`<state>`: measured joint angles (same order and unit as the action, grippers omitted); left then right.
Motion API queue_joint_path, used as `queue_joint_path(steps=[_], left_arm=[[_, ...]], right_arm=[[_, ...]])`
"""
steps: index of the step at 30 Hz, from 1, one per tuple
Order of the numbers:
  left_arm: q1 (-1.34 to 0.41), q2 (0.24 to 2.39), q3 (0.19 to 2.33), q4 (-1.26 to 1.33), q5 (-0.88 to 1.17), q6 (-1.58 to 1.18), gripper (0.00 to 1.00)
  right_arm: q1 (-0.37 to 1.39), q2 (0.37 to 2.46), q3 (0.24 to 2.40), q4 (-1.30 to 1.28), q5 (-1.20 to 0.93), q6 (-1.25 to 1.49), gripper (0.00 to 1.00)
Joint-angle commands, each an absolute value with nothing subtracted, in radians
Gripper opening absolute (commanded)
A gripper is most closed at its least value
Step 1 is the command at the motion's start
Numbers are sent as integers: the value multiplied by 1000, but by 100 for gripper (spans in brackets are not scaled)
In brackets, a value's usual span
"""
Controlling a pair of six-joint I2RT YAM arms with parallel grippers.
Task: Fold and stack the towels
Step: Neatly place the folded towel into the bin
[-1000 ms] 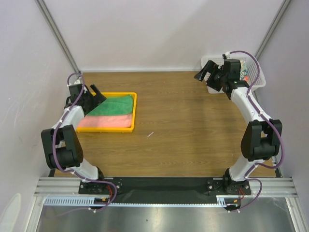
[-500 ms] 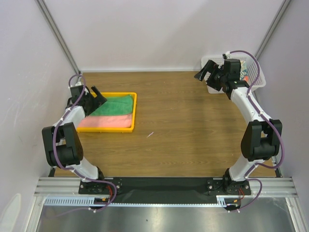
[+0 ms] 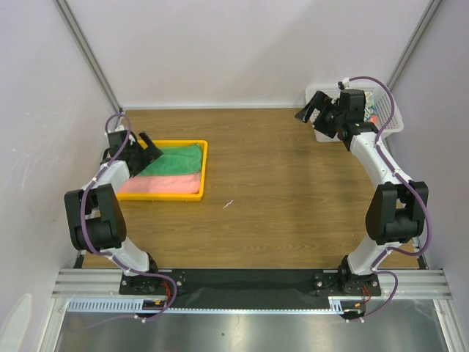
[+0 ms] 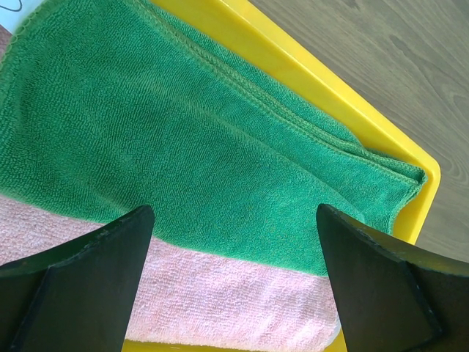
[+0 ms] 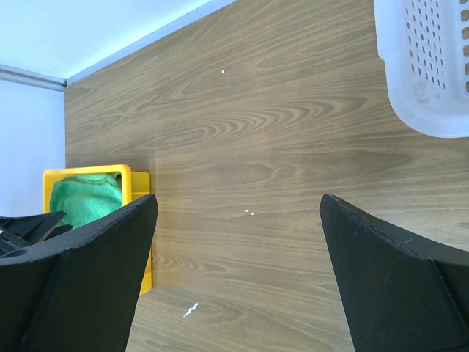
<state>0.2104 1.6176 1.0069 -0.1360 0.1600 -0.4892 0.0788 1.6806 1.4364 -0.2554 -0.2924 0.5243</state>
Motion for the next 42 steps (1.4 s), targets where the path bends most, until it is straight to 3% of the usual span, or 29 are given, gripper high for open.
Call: queue_joint_path(steps=[1, 23, 35, 42], left_arm=[[215, 1620, 1006, -100, 160, -492, 99], [213, 1638, 1006, -117, 150, -496, 98], [199, 1407, 1132, -233, 114, -396, 99], [80, 1296, 1226, -256, 11, -281, 100]], right_arm=[[77, 1652, 1466, -216, -275, 531, 100], [77, 1661, 1462, -167, -301, 506, 100], [51, 1649, 1580, -255, -218, 460, 100], [-67, 1675, 1652, -322, -117, 468, 100]])
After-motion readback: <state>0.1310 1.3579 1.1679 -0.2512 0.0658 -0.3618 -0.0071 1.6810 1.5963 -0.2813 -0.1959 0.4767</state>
